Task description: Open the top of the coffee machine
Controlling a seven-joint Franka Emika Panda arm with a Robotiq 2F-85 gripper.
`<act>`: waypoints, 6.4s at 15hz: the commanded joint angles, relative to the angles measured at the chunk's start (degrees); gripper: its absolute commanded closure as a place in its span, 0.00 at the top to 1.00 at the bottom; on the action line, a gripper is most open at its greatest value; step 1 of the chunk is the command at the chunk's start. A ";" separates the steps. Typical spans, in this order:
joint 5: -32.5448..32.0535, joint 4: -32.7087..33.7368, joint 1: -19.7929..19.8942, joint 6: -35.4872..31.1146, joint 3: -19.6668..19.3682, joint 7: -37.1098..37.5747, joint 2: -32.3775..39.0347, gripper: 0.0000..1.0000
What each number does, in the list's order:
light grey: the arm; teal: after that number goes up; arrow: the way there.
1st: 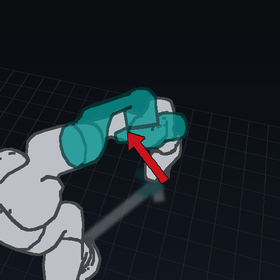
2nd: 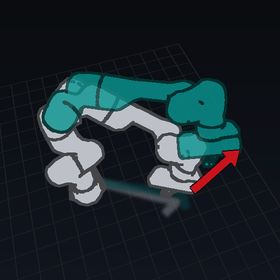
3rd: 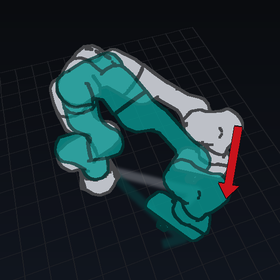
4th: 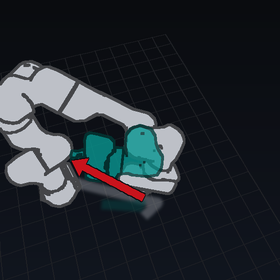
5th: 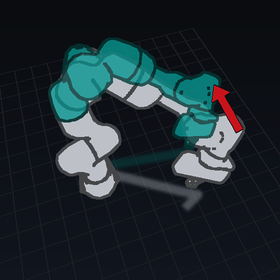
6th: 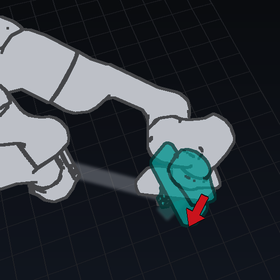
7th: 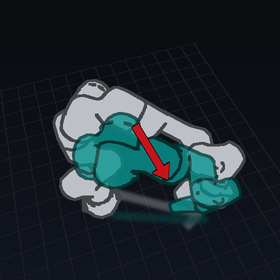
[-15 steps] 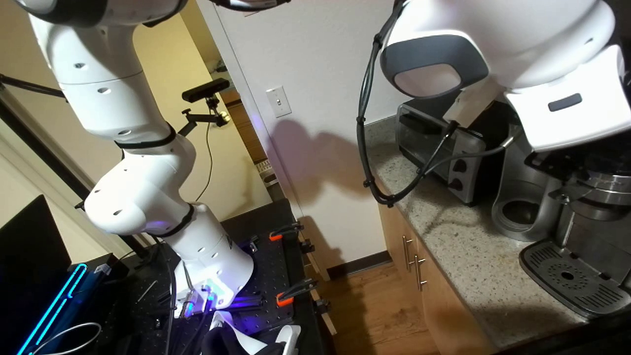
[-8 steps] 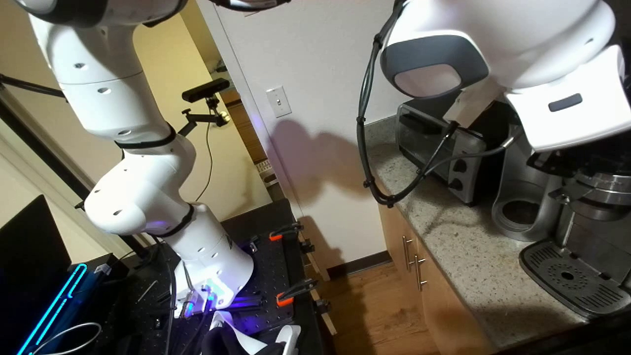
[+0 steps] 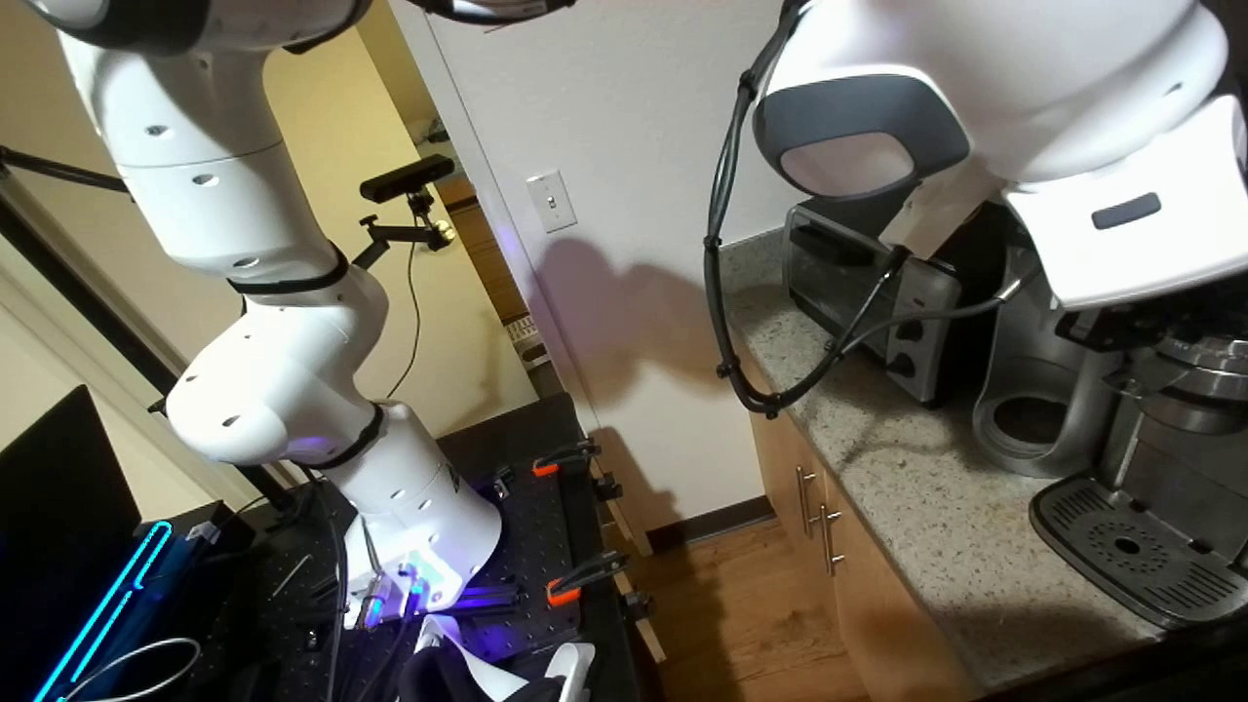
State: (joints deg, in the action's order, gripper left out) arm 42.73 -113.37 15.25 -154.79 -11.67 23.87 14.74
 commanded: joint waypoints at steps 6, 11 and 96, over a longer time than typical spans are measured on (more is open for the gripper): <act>1.81 0.25 0.32 0.73 0.54 -1.88 -1.08 0.03; 1.28 -0.11 0.06 0.83 0.38 -1.40 -1.69 0.03; 13.06 -1.90 -0.36 1.55 -0.17 -18.35 -5.42 0.02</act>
State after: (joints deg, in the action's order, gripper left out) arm 58.69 -113.77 15.82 -154.64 -11.34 2.73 12.33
